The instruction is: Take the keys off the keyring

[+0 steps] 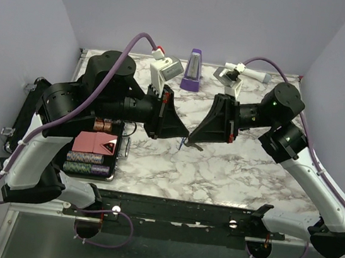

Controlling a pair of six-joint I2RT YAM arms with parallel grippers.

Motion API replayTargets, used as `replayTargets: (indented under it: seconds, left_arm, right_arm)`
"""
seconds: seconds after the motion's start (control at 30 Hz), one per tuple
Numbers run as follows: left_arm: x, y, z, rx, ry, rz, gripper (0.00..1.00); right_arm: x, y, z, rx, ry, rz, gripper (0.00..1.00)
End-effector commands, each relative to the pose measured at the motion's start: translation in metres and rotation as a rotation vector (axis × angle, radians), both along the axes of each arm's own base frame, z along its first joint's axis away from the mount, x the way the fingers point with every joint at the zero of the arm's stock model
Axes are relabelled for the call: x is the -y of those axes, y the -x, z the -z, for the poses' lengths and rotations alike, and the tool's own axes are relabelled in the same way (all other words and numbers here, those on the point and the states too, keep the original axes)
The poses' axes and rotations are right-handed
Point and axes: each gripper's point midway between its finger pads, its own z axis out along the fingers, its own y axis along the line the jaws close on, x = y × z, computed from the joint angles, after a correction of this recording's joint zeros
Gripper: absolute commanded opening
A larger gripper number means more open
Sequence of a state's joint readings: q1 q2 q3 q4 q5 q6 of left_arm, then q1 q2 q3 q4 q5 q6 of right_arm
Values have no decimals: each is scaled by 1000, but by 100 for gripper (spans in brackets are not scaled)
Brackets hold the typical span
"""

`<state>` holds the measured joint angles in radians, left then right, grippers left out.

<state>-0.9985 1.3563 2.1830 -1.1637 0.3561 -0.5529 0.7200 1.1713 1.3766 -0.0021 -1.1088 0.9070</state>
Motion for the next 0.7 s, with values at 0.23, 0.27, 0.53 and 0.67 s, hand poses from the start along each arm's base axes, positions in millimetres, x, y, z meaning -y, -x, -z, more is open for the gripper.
replayTargets:
  seconds: [0.23,0.27,0.53,0.67]
  left_arm:
    - [19,2,37,-113,-150,78,0]
    - [19,0,42,-121,-169,73,0]
    - [26,2,47,-155,-182,98,0]
    - [30,1,58,-196,-227,102,0]
  right_arm:
    - [-4,-1,-9,34,-7,-27,1]
    - [-4,0,-9,35,-7,-32,1]
    - [-4,1,-7,30,1,-47,1]
    - [-3,3,-8,30,1,-56,1]
